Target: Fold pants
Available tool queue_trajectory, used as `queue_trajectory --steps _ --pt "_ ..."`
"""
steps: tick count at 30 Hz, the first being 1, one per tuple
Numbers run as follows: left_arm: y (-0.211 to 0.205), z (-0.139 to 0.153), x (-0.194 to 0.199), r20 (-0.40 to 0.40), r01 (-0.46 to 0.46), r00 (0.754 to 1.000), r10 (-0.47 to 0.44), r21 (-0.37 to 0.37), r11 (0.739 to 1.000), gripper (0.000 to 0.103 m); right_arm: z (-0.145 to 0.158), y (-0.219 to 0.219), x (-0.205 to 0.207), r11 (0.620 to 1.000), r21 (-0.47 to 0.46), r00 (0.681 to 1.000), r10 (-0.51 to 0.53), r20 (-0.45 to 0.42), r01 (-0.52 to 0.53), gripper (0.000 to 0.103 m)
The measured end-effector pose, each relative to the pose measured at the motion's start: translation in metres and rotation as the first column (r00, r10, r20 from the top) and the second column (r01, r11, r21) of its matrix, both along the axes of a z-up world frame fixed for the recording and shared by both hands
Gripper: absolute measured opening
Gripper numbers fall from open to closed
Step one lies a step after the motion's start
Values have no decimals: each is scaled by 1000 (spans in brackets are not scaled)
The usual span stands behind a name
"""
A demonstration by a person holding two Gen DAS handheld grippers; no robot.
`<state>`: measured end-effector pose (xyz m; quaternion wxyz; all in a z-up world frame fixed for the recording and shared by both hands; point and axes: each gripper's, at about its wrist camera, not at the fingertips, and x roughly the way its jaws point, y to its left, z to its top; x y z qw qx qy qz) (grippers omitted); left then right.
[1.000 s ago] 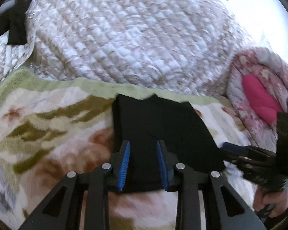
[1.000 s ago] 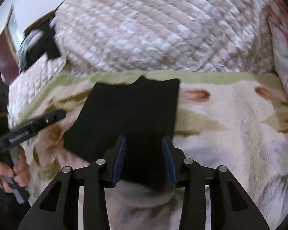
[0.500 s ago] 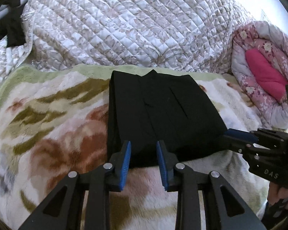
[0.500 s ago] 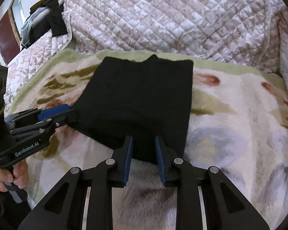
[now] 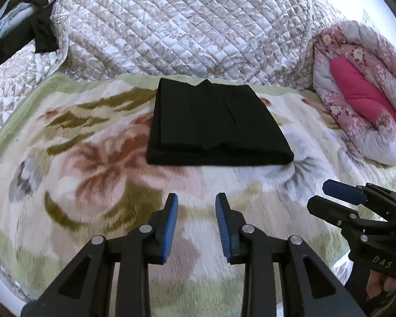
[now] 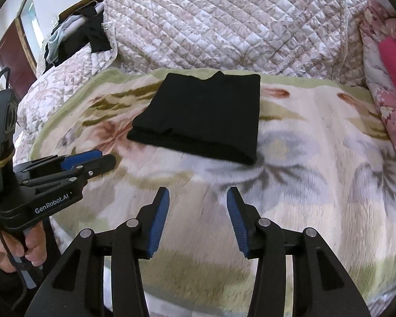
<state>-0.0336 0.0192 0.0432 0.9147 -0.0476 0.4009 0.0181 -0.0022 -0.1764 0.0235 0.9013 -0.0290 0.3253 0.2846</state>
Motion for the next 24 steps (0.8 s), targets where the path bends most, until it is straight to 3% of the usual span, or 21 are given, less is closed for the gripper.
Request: queue_trajectory --steps 19,24 --pt "15 -31 31 -36 -37 999 38 32 999 33 -25 19 37 997 -68 1000 -26 -4 25 47" --pt "19 -31 34 -35 -38 999 39 25 999 34 -20 19 40 999 -49 1000 -23 5 23 47"
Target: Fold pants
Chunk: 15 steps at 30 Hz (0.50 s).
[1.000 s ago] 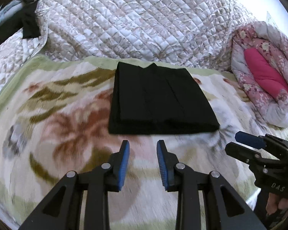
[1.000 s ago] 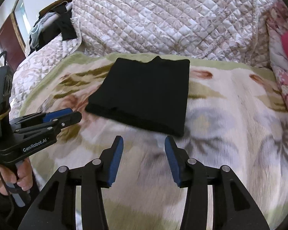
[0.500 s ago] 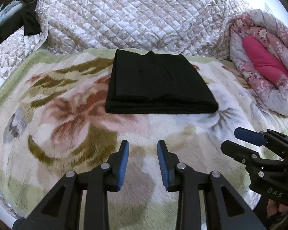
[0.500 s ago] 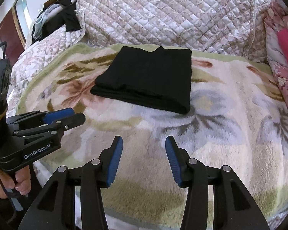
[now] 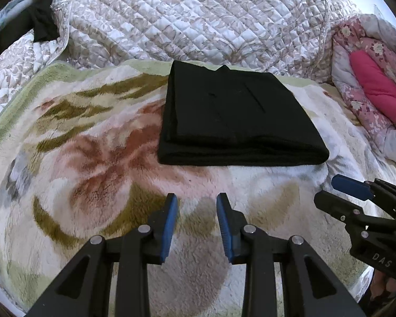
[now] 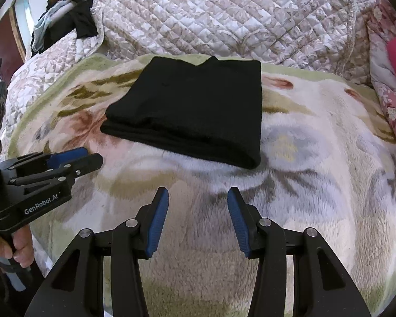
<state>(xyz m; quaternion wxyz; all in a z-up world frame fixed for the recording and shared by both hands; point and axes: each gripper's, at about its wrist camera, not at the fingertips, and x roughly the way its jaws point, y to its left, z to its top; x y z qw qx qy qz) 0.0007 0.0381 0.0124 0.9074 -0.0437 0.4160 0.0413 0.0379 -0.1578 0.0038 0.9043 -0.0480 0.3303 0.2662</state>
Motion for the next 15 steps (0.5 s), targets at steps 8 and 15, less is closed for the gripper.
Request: queue_trajectory --steps 8,15 --pt "0 27 20 99 26 995 -24 -20 999 33 18 -8 18 999 49 999 -26 37 24 44" --pt "-5 14 51 82 53 995 -54 13 999 30 16 -8 46 996 75 999 -51 -3 51 23"
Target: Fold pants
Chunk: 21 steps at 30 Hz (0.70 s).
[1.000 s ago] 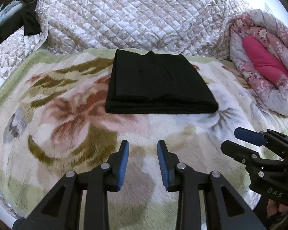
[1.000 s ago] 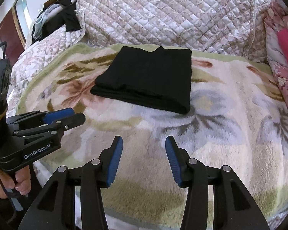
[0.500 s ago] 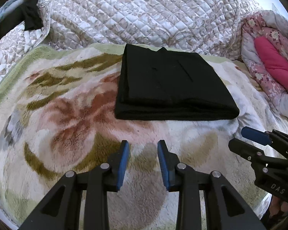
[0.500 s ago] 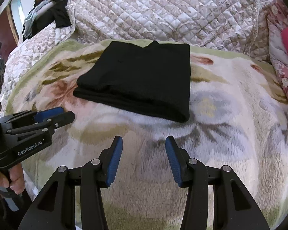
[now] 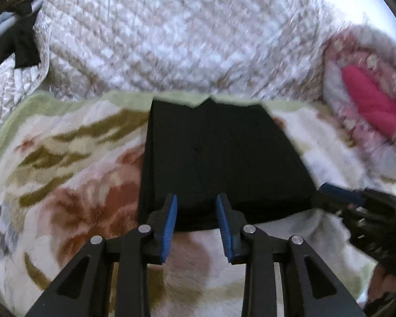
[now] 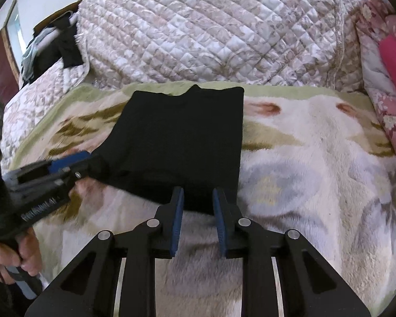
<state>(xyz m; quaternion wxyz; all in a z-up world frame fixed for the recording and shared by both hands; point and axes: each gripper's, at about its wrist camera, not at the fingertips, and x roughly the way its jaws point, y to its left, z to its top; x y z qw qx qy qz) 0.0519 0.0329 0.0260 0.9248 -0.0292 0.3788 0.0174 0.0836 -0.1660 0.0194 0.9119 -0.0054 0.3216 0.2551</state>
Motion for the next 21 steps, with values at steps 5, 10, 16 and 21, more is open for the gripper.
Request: queue_trajectory --steps 5,10,16,21 --pt "1 -6 -2 16 19 1000 -20 50 999 23 -7 8 9 999 -16 999 30 -22 -30 24" --pt "5 -10 2 27 29 999 -31 66 997 21 -8 19 12 998 -45 999 40 -19 -40 25" --pt "10 4 -6 9 13 1000 -13 27 1000 21 13 -3 -3 1000 -5 999 20 31 -20 25" --pt "-4 13 -1 38 31 999 -31 8 999 21 17 13 6 999 -18 998 50 42 -49 26"
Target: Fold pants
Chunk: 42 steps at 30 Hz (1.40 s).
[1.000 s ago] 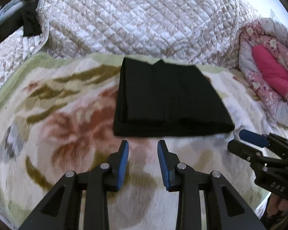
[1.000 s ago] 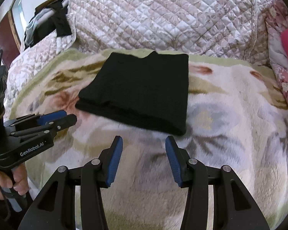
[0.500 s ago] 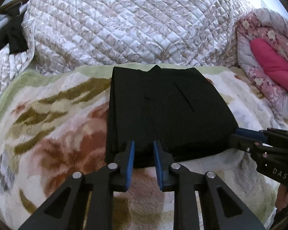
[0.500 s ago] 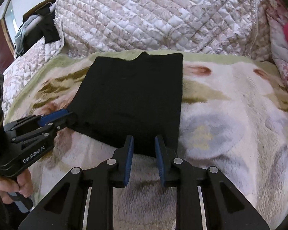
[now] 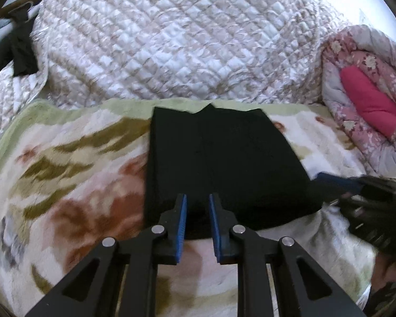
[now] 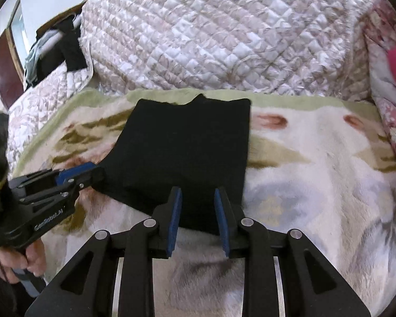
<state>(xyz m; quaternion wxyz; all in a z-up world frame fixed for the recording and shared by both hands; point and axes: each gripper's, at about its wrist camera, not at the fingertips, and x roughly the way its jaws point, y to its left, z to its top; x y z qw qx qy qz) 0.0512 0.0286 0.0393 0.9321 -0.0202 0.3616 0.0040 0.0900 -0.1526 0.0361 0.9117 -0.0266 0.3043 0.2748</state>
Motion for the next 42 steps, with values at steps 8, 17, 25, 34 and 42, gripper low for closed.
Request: queue_trajectory --steps 8,17,25,34,42 --pt "-13 -29 1 -2 43 999 -43 58 997 21 -34 11 -7 995 -90 999 35 37 -32 26" --pt "-6 -13 -11 -77 -23 997 24 9 1000 23 -15 -2 -22 998 -58 1000 8 -14 -9 43" --pt "0 -11 -50 -74 -56 996 54 -14 998 26 -23 -12 -55 999 -33 998 10 -58 -12 44" --pt "1 -45 -48 -130 -53 990 53 3 999 36 -55 -7 -47 1000 -30 995 5 -100 -8 51" --pt "-2 -49 -50 -113 -60 992 62 22 998 38 -60 -5 -51 999 -40 998 9 -66 -11 51"
